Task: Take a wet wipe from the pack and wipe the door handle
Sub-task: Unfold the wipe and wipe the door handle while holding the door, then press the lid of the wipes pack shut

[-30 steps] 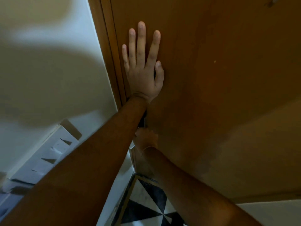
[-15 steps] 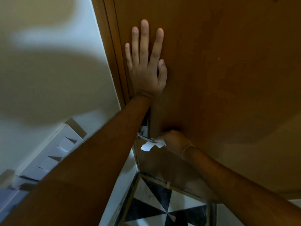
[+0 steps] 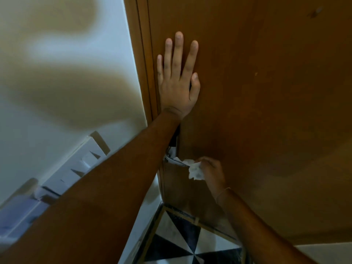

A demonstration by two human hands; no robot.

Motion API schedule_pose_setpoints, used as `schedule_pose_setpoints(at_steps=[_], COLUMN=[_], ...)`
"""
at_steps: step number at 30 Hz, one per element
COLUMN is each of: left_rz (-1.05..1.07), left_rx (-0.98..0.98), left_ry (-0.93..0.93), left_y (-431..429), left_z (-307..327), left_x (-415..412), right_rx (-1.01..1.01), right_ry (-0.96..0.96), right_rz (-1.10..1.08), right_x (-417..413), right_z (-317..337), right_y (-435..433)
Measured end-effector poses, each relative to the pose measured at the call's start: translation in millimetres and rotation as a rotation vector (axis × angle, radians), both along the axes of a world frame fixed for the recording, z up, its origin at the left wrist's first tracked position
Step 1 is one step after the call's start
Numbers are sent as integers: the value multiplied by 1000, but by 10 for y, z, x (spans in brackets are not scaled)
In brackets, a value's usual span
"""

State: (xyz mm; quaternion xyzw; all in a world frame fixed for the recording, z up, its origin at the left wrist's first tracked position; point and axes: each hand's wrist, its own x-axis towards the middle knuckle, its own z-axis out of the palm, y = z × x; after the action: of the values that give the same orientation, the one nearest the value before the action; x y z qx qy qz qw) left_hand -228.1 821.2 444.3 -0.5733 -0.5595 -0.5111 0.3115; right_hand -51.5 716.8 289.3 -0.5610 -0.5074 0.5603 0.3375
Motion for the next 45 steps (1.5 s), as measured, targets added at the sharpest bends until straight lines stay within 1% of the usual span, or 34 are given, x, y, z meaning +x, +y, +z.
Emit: schedule_pose_setpoints(at_steps=[1, 3, 5, 9, 11, 14, 16, 18, 21, 26, 28, 30, 32, 33, 34, 35, 37, 39, 41, 43, 45], left_rz=[-8, -19, -23, 13, 30, 87, 129, 172, 276, 537, 660, 797, 926, 988, 1077, 1146, 1283, 1386, 1423, 1469, 1513], left_rx=[-22, -51, -72, -159, -220, -312, -365, -416, -516, -715, -787, -853, -914, -927, -930, -923, -949, -968, -950, -897, -832], left_ry=[5, 24, 56, 119, 112, 87, 59, 47, 22, -64, -112, -181, -274, -334, -432, -512, -657, -859, -1045, -1202, -1313], left_y=[-30, -110, -215, -479, -664, -1030, -1337, -1704, -2352, -3727, -4335, -4946, -5488, -5731, -6062, -6311, -6795, -7209, -7504, -7734, -7915], left_z=[12, 41, 70, 89, -10, -257, -469, -681, -1005, -1576, -1789, -1991, -2212, -2308, -2414, -2508, -2717, -2937, -3140, -3347, -3538], left_x=[-2, -20, -80, -222, -307, -457, -542, -571, -584, -421, -242, 20, 302, 433, 614, 759, 1070, 1402, 1693, 1924, 2070], right_rx=[-25, 0, -3, 125, 149, 147, 195, 197, 161, 205, 262, 412, 614, 697, 781, 831, 885, 963, 1025, 1030, 1002], right_ry=[6, -83, -116, -170, -203, -194, -236, -253, -315, -370, -432, -459, -454, -456, -452, -456, -459, -464, -461, -453, -456], right_rz=[15, 130, 218, 338, 413, 545, 640, 724, 915, 1199, 1376, 1563, 1704, 1766, 1858, 1925, 2033, 2131, 2209, 2287, 2332], right_x=[-28, -116, -252, -472, -563, -708, -811, -935, -1131, -1406, -1481, -1510, -1519, -1539, -1568, -1593, -1629, -1643, -1651, -1620, -1573], right_z=[12, 30, 66, 59, 65, 22, -34, -112, -309, -650, -746, -816, -894, -925, -967, -996, -1021, -1057, -1094, -1133, -1231], right_y=[-4, -25, -92, -196, -255, -347, -440, -551, -785, -1453, -1813, -2207, -2545, -2707, -2979, -3167, -3549, -3956, -4294, -4661, -5009])
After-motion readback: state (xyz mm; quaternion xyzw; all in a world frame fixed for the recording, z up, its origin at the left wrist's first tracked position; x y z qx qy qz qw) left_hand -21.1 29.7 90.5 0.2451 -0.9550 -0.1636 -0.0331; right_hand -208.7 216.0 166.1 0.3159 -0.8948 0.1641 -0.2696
